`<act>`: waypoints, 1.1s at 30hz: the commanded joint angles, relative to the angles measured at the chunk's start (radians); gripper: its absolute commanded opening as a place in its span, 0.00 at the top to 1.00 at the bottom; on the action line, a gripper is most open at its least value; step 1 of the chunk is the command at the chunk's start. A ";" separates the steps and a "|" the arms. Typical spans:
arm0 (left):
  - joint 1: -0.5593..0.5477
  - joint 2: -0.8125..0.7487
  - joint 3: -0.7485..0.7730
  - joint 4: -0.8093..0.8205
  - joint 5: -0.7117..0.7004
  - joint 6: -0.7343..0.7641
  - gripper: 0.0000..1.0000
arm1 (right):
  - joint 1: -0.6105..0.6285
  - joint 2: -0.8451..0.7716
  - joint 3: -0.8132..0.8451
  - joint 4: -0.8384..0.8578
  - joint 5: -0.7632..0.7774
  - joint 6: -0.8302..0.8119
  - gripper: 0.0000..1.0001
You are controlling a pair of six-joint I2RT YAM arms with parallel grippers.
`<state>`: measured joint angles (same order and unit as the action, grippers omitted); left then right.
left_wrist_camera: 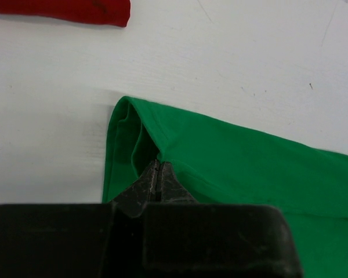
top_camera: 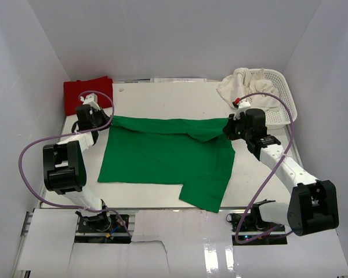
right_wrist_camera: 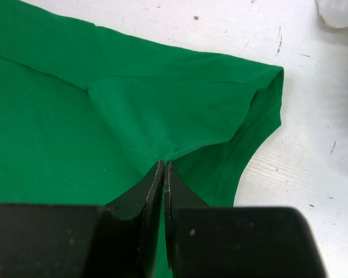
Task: Fold and stack the t-shirts
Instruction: Fold the flattened tshirt in 1/3 of the way
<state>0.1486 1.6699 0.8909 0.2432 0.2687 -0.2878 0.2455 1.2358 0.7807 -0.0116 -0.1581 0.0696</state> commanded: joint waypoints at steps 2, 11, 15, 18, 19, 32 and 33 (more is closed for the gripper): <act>0.006 -0.055 0.006 -0.068 -0.014 0.022 1.00 | 0.008 -0.018 -0.018 -0.016 0.022 0.002 0.92; 0.005 -0.042 0.025 -0.165 -0.045 0.036 1.00 | 0.024 0.027 -0.035 -0.067 0.069 0.024 0.92; 0.006 -0.026 0.046 -0.225 -0.065 0.048 1.00 | 0.035 0.039 -0.037 -0.099 0.110 0.029 0.92; 0.005 -0.009 0.057 -0.270 -0.089 0.053 1.00 | 0.040 0.062 -0.026 -0.131 0.130 0.032 0.92; 0.005 -0.006 0.059 -0.277 -0.092 0.055 1.00 | 0.041 0.067 -0.023 -0.137 0.135 0.032 0.92; 0.005 0.091 0.138 -0.390 -0.151 0.072 1.00 | 0.058 0.123 0.028 -0.235 0.215 0.041 0.92; 0.005 0.097 0.144 -0.400 -0.158 0.068 1.00 | 0.058 0.125 0.028 -0.238 0.215 0.041 0.92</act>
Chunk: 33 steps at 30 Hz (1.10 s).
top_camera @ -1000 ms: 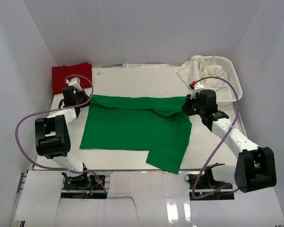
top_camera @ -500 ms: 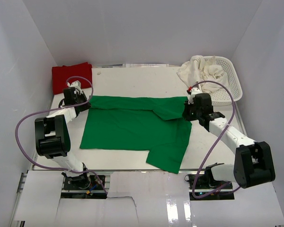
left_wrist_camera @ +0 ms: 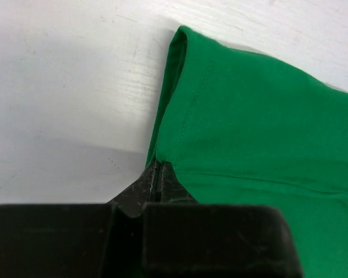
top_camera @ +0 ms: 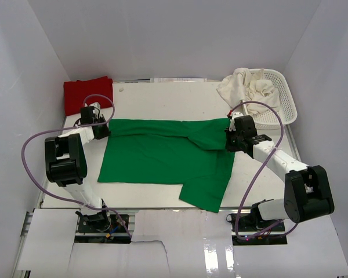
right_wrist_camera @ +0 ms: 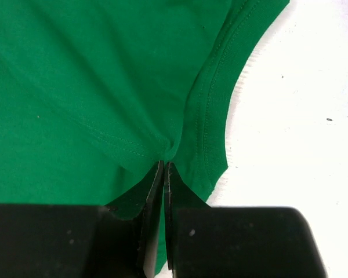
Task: Fold and stack the t-shirts
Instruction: Fold the flattened tshirt in 1/3 of the way
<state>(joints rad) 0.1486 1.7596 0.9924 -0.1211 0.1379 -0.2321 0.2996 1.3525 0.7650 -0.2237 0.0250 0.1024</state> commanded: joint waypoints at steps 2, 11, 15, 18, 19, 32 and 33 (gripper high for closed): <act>0.006 0.023 0.052 -0.032 -0.034 0.007 0.99 | 0.006 0.016 0.053 -0.037 0.033 0.008 0.92; 0.005 0.018 0.101 -0.022 -0.049 -0.006 0.59 | 0.009 0.030 0.071 -0.037 0.045 0.011 0.51; 0.014 -0.032 0.110 -0.020 -0.115 -0.024 0.58 | 0.009 0.034 0.103 -0.054 0.095 0.016 0.47; 0.032 -0.077 0.120 -0.009 -0.159 -0.041 0.57 | 0.009 0.051 0.144 -0.065 0.108 0.014 0.45; 0.037 -0.083 0.124 0.000 -0.152 -0.042 0.56 | 0.007 0.054 0.155 -0.066 0.107 0.016 0.44; 0.049 0.023 0.204 0.166 0.285 -0.075 0.48 | -0.180 0.264 0.376 -0.049 -0.244 0.072 0.33; 0.054 0.034 0.207 0.175 0.307 -0.093 0.48 | -0.204 0.292 0.387 -0.037 -0.282 0.077 0.33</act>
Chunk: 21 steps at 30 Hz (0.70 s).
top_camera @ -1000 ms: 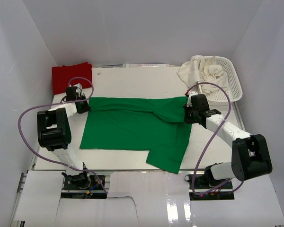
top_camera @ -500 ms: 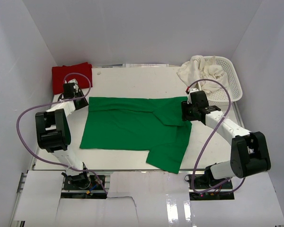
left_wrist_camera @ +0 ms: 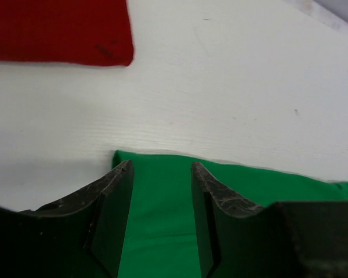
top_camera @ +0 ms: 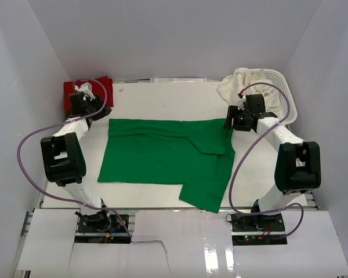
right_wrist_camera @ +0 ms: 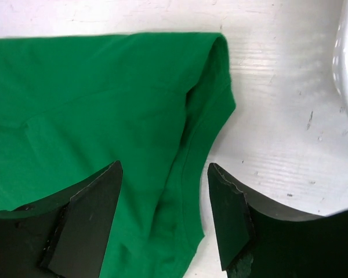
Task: Fold and stack the t-shirts
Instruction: Fold the flattened tshirt in 1/3 of the way
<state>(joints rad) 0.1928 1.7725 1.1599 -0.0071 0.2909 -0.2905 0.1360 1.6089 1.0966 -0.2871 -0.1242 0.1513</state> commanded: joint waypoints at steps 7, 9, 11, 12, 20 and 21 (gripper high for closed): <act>0.017 0.097 0.075 0.098 0.228 -0.059 0.45 | -0.090 0.170 0.172 0.048 -0.193 0.031 0.33; 0.017 0.116 0.089 0.102 0.235 -0.055 0.45 | -0.095 0.213 0.210 0.055 -0.199 0.034 0.33; 0.017 0.133 0.101 0.099 0.247 -0.049 0.45 | -0.096 0.259 0.253 0.058 -0.213 0.040 0.33; 0.017 0.145 0.106 0.105 0.254 -0.049 0.45 | -0.095 0.275 0.267 0.058 -0.218 0.044 0.33; 0.017 0.226 0.159 0.104 0.289 -0.058 0.45 | -0.095 0.371 0.342 0.058 -0.213 0.053 0.35; 0.017 0.229 0.161 0.105 0.289 -0.059 0.45 | -0.095 0.385 0.345 0.060 -0.209 0.053 0.35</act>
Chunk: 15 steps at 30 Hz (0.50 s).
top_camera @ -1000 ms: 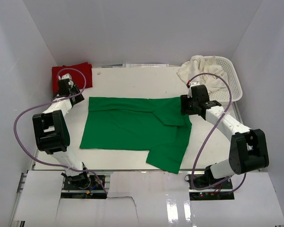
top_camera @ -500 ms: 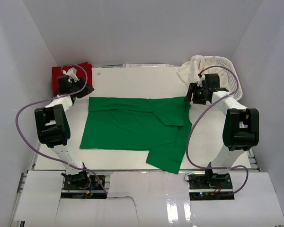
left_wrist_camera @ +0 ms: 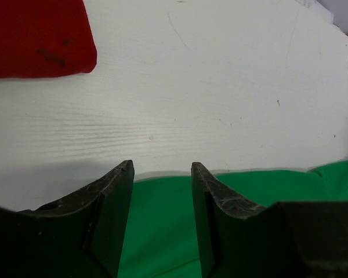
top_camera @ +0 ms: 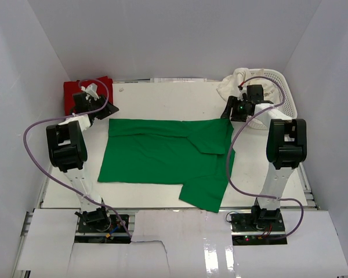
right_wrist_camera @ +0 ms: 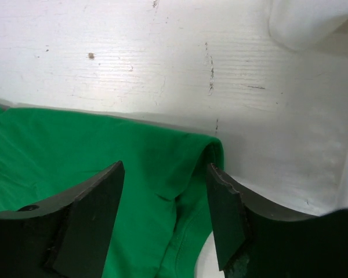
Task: Fold and stack the t-shirts
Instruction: Fold the flattened tshirt in 1/3 of the way
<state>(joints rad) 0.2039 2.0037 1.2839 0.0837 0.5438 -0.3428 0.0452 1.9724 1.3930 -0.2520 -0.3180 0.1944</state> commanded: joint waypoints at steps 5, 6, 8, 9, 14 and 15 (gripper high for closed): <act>0.006 0.006 0.032 0.016 0.035 -0.004 0.45 | -0.004 0.072 0.078 0.031 -0.010 0.011 0.42; 0.006 0.007 0.034 0.014 0.036 -0.004 0.45 | -0.004 0.078 0.083 0.030 -0.013 0.014 0.45; 0.006 0.010 0.034 0.010 0.038 -0.001 0.45 | -0.004 0.088 0.087 0.026 -0.015 0.022 0.52; 0.006 0.012 0.035 0.010 0.042 -0.001 0.45 | -0.004 0.086 0.084 0.031 -0.013 0.023 0.52; 0.006 0.030 0.057 -0.013 0.073 0.007 0.45 | -0.004 0.092 0.072 0.033 0.005 0.020 0.72; 0.006 0.035 0.057 -0.015 0.074 0.007 0.45 | -0.005 0.094 0.072 0.033 0.004 0.020 0.76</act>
<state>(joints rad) 0.2058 2.0357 1.3010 0.0776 0.5774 -0.3481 0.0452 2.0647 1.4387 -0.2432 -0.3141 0.2092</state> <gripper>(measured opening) 0.553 0.269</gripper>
